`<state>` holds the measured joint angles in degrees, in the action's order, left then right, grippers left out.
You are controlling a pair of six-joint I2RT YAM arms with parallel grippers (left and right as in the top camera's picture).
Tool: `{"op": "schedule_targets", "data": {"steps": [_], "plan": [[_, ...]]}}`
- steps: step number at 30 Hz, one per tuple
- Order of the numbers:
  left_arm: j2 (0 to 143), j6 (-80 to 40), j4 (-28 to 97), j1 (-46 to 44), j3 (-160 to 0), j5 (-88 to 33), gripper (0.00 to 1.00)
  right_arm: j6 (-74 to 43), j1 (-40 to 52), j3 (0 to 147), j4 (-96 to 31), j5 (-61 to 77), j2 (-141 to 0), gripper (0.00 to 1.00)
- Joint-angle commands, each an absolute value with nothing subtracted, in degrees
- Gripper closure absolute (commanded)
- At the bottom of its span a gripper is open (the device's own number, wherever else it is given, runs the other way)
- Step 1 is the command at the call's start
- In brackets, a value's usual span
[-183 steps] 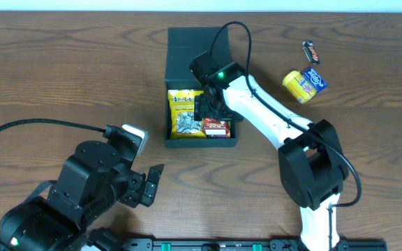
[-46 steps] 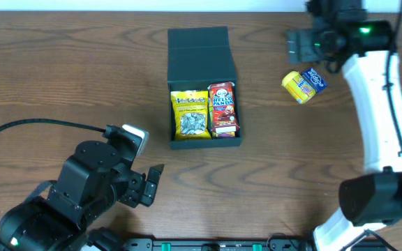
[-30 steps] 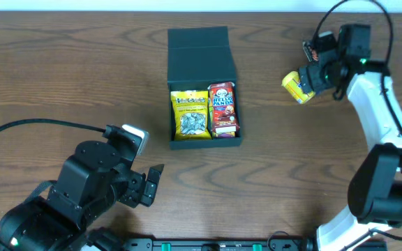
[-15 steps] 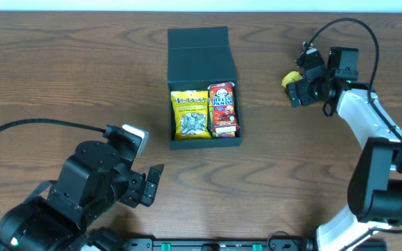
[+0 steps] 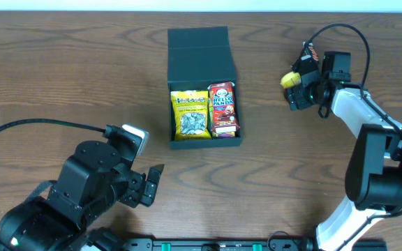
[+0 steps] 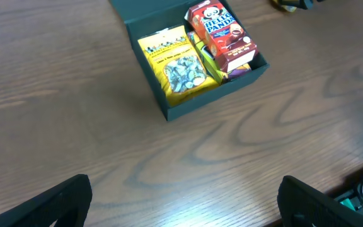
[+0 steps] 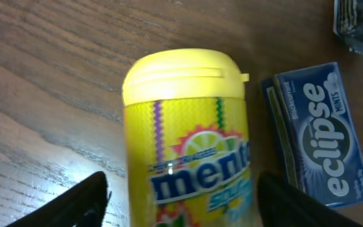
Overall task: Pack container
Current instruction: 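Grasp the yellow Mentos bottle with the right gripper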
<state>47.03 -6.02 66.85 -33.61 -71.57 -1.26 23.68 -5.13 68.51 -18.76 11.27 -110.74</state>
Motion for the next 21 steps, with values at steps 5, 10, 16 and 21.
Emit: {"op": "schedule_targets", "data": {"steps": [5,10,16,21], "plan": [[46.9,-6.4,66.9,-33.7,-72.3,-0.9,0.05,23.4,-4.6,68.3,-18.2,12.2,-111.7,0.45],[46.9,-6.4,66.9,-33.7,-72.3,-0.9,0.05,20.6,-4.6,68.4,-18.1,12.3,-111.7,0.57],[46.9,-6.4,66.9,-33.7,-72.3,-0.9,0.05,16.5,-4.4,68.6,-17.6,12.3,-111.5,0.74],[46.9,-6.4,66.9,-33.7,-72.3,-0.9,0.05,14.8,-4.4,69.1,-17.4,13.0,-110.7,0.88]]}}
